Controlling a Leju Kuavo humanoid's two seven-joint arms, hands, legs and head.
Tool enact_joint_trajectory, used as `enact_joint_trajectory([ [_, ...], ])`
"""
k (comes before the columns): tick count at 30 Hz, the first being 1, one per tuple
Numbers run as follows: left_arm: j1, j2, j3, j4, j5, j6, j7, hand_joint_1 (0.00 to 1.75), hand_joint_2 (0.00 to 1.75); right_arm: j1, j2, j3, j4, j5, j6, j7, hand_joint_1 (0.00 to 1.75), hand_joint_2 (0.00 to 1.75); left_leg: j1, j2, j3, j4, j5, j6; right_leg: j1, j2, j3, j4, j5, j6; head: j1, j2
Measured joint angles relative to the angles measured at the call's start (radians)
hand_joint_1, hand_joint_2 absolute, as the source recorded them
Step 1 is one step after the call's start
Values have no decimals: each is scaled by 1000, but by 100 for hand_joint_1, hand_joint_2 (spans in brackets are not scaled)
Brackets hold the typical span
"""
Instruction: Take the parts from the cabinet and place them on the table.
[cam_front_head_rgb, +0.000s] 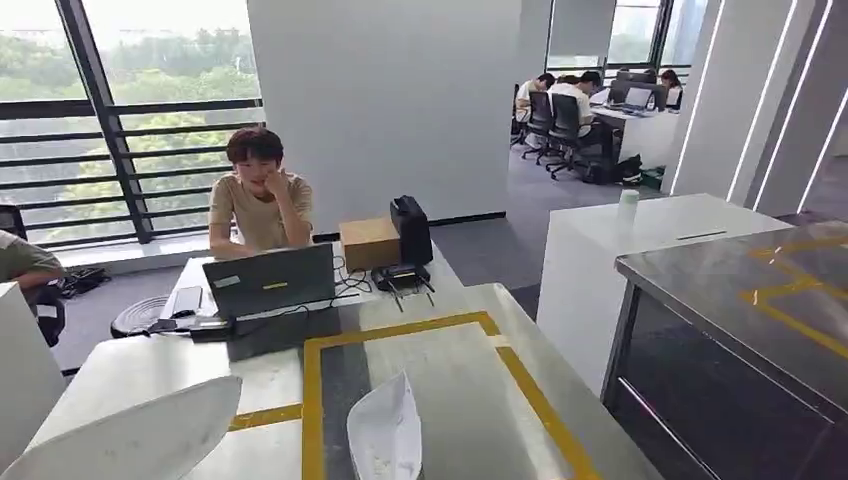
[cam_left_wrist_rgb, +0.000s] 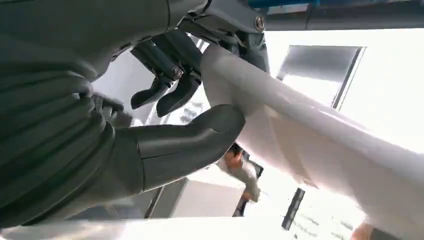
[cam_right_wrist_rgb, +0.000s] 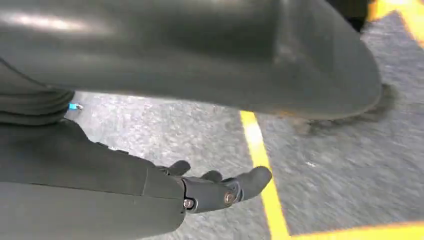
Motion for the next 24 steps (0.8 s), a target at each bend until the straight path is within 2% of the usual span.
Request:
enact_joint_trajectory([
  [1,-21,2,0,26,65,-77,22,175,175,-1,0,0,0,1,-1,0,0,0,2,0,-42,31,-46,-5,-2,0,16,-4,-12,0,-1,0],
  [2,-44,7,5,65,124,-162,51,175,175,-1,2,2,0,6,-1,0,0,0,4,1,-79,42,-118,-7,-4,0,34,-7,-26,1,-1,0],
  [3,-61,13,11,102,155,-200,62,175,175,-1,3,5,0,10,-1,0,0,0,5,2,-108,38,-175,-9,-6,3,50,-8,-39,1,-1,0],
  [4,-72,21,22,134,165,-214,62,175,175,-1,4,7,0,11,2,0,0,0,7,3,-129,24,-194,-13,-8,7,65,-8,-52,4,-1,0],
  [5,-84,32,32,165,170,-225,59,175,175,0,5,10,0,13,2,0,0,0,9,4,-140,-15,-170,-17,-11,10,85,-7,-67,7,-1,0],
  [6,-97,38,41,192,173,-235,56,175,175,1,7,11,0,15,2,-2,0,0,10,4,-141,-69,-100,-18,-14,11,104,-6,-82,10,-1,0],
  [7,-109,47,51,221,185,-247,49,175,175,1,7,12,0,18,2,-6,0,0,12,5,-142,-136,17,-22,-16,11,117,-6,-96,14,-2,0],
  [8,-118,54,65,257,200,-259,35,175,175,-1,7,14,0,18,2,-9,0,0,16,7,-162,-197,127,-21,-15,13,126,4,-107,20,-2,0],
  [9,-123,62,77,275,209,-266,25,175,175,-3,7,17,1,18,2,-12,0,0,15,19,-164,-191,118,-12,-12,21,126,8,-116,25,-2,0],
  [10,-120,71,87,291,221,-275,9,175,175,-6,7,21,0,18,2,-12,0,0,9,16,-152,-189,136,-3,-12,22,121,7,-128,35,-2,0],
  [11,-117,76,97,298,224,-277,-4,175,175,-6,7,23,0,18,2,-12,0,0,9,16,-152,-193,134,2,-11,21,126,2,-131,41,-2,0],
  [12,-115,80,105,303,223,-280,-12,175,175,-6,7,24,0,18,2,-7,0,0,15,12,-150,-202,144,2,-8,18,130,0,-132,38,-2,0],
  [13,-115,83,113,307,218,-283,-17,175,175,-4,6,26,0,18,2,1,0,0,14,11,-151,-204,145,-1,-8,15,131,-9,-123,7,1,0],
  [14,-114,84,118,309,216,-287,-18,175,175,-3,6,26,0,18,2,8,0,0,12,8,-150,-206,145,1,-6,14,133,-12,-125,-8,1,0],
  [17,-99,85,123,312,205,-297,-21,175,175,-3,7,28,0,20,2,16,0,0,11,5,-148,-207,138,11,-6,9,143,-25,-126,-6,2,0],
  [19,-98,87,125,312,202,-299,-25,175,175,-4,7,29,0,19,2,17,0,0,11,3,-146,-207,136,14,-6,7,148,-30,-128,-2,2,0],
  [20,-98,90,125,312,202,-300,-31,175,175,-4,7,29,0,16,2,16,0,0,11,3,-144,-207,134,17,-7,6,151,-33,-130,4,2,0],
  [24,-103,101,120,312,216,-301,-67,175,175,-4,8,29,0,10,2,-4,0,0,10,4,-140,-207,132,20,-10,6,158,-40,-131,38,2,0],
])
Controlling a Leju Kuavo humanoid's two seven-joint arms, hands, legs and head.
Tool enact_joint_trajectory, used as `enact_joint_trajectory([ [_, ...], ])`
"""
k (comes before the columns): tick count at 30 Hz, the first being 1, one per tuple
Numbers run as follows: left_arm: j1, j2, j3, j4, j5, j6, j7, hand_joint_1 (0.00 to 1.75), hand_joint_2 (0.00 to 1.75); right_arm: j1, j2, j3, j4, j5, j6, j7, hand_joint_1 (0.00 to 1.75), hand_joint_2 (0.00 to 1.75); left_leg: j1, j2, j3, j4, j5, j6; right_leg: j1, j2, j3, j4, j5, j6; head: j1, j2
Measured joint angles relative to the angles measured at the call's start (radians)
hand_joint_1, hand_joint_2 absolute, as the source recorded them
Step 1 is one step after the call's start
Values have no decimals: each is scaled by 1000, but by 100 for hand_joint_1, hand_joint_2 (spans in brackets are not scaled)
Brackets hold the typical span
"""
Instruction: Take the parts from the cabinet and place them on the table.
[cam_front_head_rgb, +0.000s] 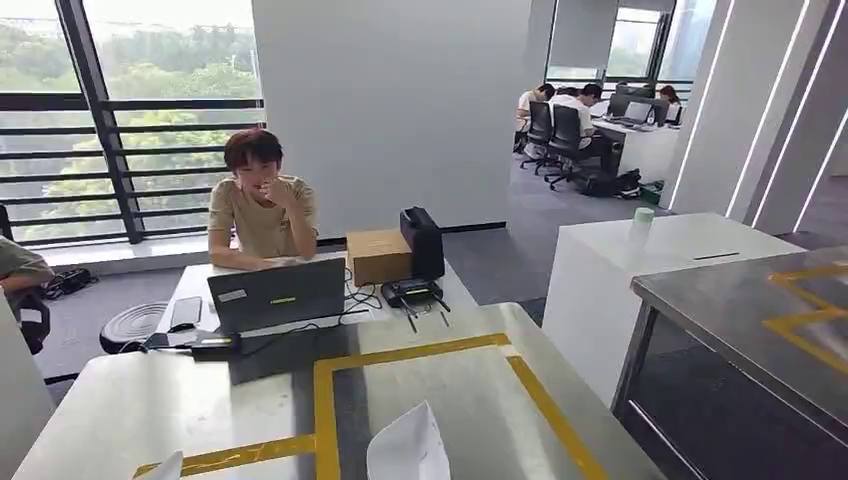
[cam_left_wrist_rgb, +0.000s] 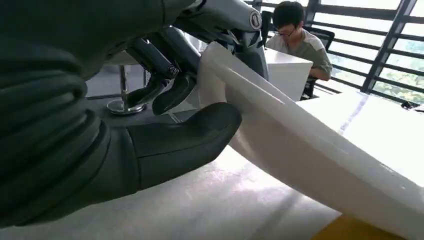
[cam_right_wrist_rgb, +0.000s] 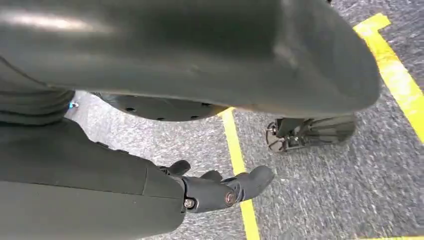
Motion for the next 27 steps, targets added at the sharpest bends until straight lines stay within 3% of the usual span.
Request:
enact_joint_trajectory([
  [2,2,4,-13,-9,6,8,-26,175,175,1,0,0,0,-1,0,-10,0,0,0,0,0,0,0,0,-1,0,0,0,1,10,0,0],
  [6,22,6,-45,-62,10,27,-55,175,175,1,2,0,0,0,0,-15,0,0,0,0,1,0,1,0,-1,0,0,0,3,12,0,0],
  [11,92,1,-82,-197,74,58,-143,175,175,1,1,9,0,6,0,-14,0,0,1,0,2,-1,1,-1,-1,0,0,1,2,12,0,0],
  [12,103,-1,-90,-224,80,62,-155,0,175,1,1,12,0,6,0,-11,0,0,0,0,2,-1,1,-1,-1,0,0,1,2,13,0,0],
  [16,129,-3,-118,-285,89,69,-171,0,175,0,1,18,0,5,0,-11,0,0,0,-1,3,-3,1,-1,-1,0,0,1,1,12,0,0],
  [22,132,-3,-139,-296,98,70,-169,0,175,0,1,19,0,5,0,-11,0,0,1,-1,4,-5,1,-2,-1,-1,0,1,0,11,0,0],
  [23,132,-3,-140,-295,98,70,-169,0,0,0,1,19,0,5,0,-11,0,0,1,-1,4,-5,1,-2,-1,-1,0,2,0,11,0,0],
  [27,132,3,-147,-284,72,57,-125,0,0,0,1,21,0,5,0,-10,0,0,1,-1,5,-6,1,-3,0,-1,0,2,0,11,0,0],
])
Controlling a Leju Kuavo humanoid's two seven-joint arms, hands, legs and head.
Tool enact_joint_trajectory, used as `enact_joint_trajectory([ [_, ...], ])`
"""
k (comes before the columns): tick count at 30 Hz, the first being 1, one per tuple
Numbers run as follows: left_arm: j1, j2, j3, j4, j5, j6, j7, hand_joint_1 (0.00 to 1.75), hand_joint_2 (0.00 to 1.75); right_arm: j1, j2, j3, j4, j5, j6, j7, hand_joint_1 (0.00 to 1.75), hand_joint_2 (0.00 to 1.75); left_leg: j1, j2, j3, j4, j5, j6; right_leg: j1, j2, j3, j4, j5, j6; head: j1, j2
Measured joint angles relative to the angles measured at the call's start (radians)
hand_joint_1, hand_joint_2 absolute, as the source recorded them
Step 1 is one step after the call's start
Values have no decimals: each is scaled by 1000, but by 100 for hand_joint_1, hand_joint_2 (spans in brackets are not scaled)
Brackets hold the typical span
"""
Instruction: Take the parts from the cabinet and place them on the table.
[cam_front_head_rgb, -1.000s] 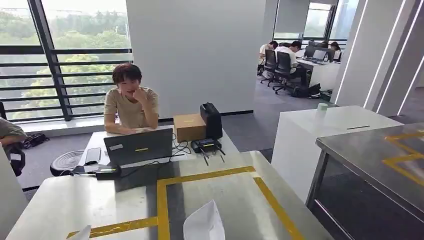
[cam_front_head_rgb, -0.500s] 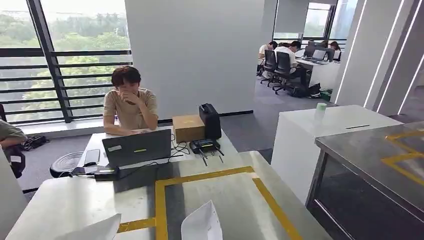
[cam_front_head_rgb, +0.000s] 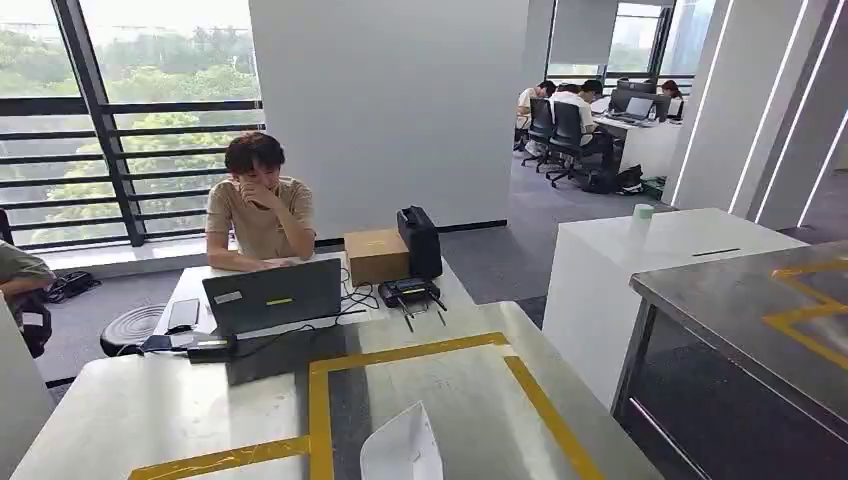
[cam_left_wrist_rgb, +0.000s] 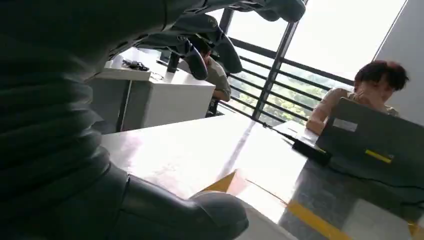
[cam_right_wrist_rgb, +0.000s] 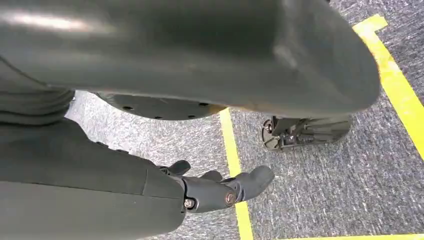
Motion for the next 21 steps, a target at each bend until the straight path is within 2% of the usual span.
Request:
enact_joint_trajectory([
  [5,19,3,-2,22,-37,29,46,0,0,1,0,3,0,8,0,16,0,0,0,0,0,0,0,0,1,0,0,0,0,0,0,0],
  [8,54,1,0,22,-34,57,49,0,0,1,0,9,0,12,0,12,0,0,0,0,0,0,-1,-1,1,0,0,0,-1,-1,0,0],
  [12,97,2,19,0,21,86,31,0,0,1,0,13,0,16,0,10,0,0,0,-1,0,0,-1,-1,1,0,0,0,-2,-1,0,0],
  [19,215,-16,75,-79,77,153,24,0,0,2,0,24,0,16,0,7,0,0,-11,0,2,2,-8,6,-10,1,2,-2,-5,9,0,0],
  [21,248,-21,91,-107,88,169,14,0,0,3,0,26,0,19,0,14,0,0,-14,-1,2,3,-5,11,-14,1,4,-2,-2,16,0,0],
])
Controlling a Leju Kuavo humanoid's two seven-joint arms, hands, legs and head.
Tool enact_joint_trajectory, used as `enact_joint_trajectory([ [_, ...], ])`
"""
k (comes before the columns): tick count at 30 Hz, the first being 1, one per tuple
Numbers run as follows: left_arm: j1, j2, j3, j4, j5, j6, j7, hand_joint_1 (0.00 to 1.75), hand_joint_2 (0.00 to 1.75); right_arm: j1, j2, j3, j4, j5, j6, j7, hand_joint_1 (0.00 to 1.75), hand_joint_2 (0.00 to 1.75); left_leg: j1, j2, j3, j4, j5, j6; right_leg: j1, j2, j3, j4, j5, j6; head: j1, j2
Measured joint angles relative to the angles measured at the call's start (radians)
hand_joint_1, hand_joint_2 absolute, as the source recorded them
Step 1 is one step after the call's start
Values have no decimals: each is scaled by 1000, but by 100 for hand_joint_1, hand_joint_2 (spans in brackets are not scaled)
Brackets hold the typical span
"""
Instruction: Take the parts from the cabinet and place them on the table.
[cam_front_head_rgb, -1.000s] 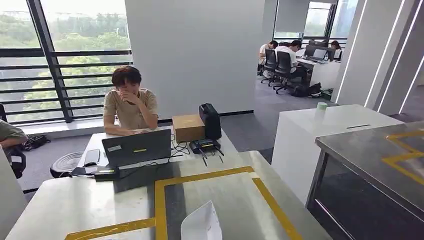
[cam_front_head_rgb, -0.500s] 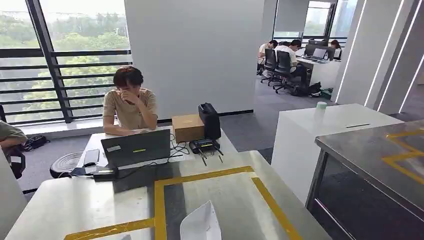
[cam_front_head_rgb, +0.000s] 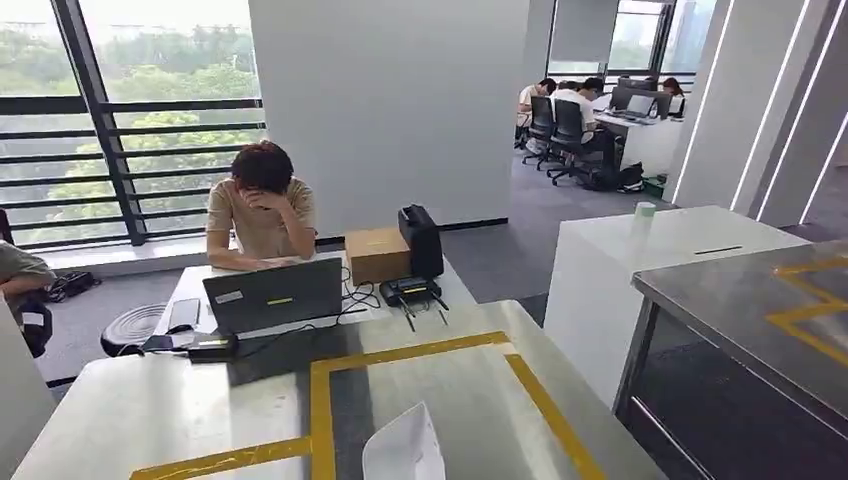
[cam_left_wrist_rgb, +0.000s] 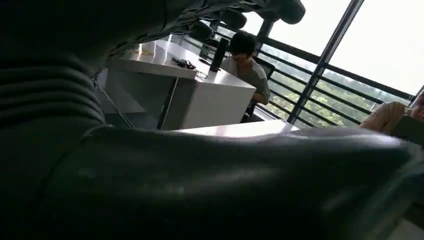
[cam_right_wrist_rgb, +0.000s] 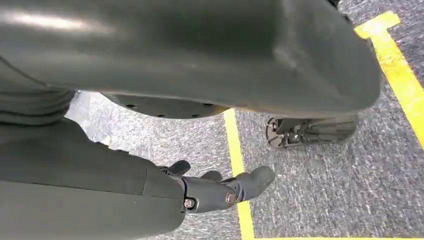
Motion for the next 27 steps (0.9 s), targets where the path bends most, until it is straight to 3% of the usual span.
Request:
enact_joint_trajectory([
  [2,44,-4,21,-45,31,25,-21,0,0,-2,0,3,0,2,0,-3,0,0,11,3,4,-16,9,11,2,0,2,3,-7,5,0,0],
  [3,63,-7,30,-62,38,32,-29,0,0,-2,0,3,0,1,0,-7,0,0,11,5,6,-21,11,14,1,-4,-8,32,-34,8,1,0],
  [4,81,-11,38,-81,44,39,-36,0,0,-2,0,4,0,-1,0,-14,0,0,11,7,5,-22,12,16,1,-5,-32,87,-74,9,1,0],
  [6,116,-24,51,-116,45,49,-46,0,0,-1,0,4,0,-5,0,-19,0,0,11,13,1,-21,13,17,-4,-6,-103,250,-154,13,1,0],
  [7,129,-28,53,-130,45,53,-48,0,0,0,0,4,0,-4,0,-15,0,0,11,14,-2,-20,15,16,-5,-6,-123,298,-165,17,1,0],
  [8,139,-34,55,-143,45,59,-53,0,0,0,-1,5,0,-4,0,-7,0,0,12,15,-5,-18,16,13,-8,-7,-121,298,-151,19,1,0],
  [9,144,-41,56,-154,45,67,-57,0,0,0,-3,6,0,-4,0,2,0,0,14,14,-10,-15,19,10,-11,-9,-98,256,-119,21,1,0],
  [11,144,-53,56,-161,45,80,-64,0,0,-2,-7,6,0,-4,0,9,0,0,20,11,-21,-5,24,0,-19,-12,3,75,-41,27,2,0],
  [12,145,-56,56,-163,45,84,-66,0,0,-4,-8,6,0,-7,0,8,0,0,20,11,-25,1,27,-8,-22,-15,33,10,-48,27,1,0],
  [13,143,-58,55,-163,45,92,-70,0,0,-3,-9,6,0,-16,0,5,0,0,19,7,-26,1,31,-18,-10,-9,26,33,-19,17,1,0],
  [14,135,-58,54,-160,43,101,-72,0,0,-4,-10,6,0,-23,0,2,0,0,19,7,-25,3,34,-27,-11,-9,17,27,-28,5,0,0],
  [15,130,-59,54,-158,42,104,-72,0,0,-6,-11,6,0,-24,0,2,0,0,18,5,-28,1,42,-36,-10,-8,11,33,-28,-2,-1,0],
  [17,129,-61,52,-152,40,105,-72,0,0,-4,-13,6,0,-26,0,2,0,0,27,5,-40,-3,51,-53,-9,-10,0,26,-11,-24,-2,0],
  [18,129,-61,50,-149,40,105,-68,0,0,-4,-13,6,0,-39,0,2,0,0,27,6,-47,17,14,-54,-9,-14,-8,25,-1,-32,-2,0],
  [20,114,-62,46,-142,37,102,-64,0,0,-1,-14,3,0,-64,0,2,0,0,25,5,-77,129,-100,-54,-5,-17,-28,25,15,-44,-2,0],
  [21,99,-65,44,-133,35,95,-63,0,0,-1,-14,0,0,-69,0,3,0,0,24,5,-92,197,-142,-55,-1,-20,-39,26,23,-46,-3,0],
  [22,76,-68,41,-119,33,85,-64,0,0,-1,-14,-1,0,-65,0,5,0,0,24,5,-99,253,-164,-55,3,-23,-51,27,32,-48,-2,0],
  [23,51,-73,34,-98,29,77,-64,0,0,-1,-14,-1,0,-62,0,1,0,0,23,6,-89,271,-154,-54,7,-27,-65,28,42,-48,-3,0],
  [24,36,-78,27,-80,19,74,-64,0,0,-1,-13,-1,0,-64,0,-5,0,0,23,6,-66,254,-132,-51,9,-28,-76,30,49,-48,-2,0],
  [26,15,-90,16,-60,1,71,-66,0,0,-2,-10,-5,0,-77,0,-20,0,0,21,6,38,122,-73,-38,14,-27,-102,36,66,-45,-2,0],
  [27,8,-96,13,-54,-1,71,-66,0,0,-3,-10,-6,0,-78,0,-22,0,0,17,3,103,31,-78,-30,13,-26,-104,40,73,-42,-2,0],
])
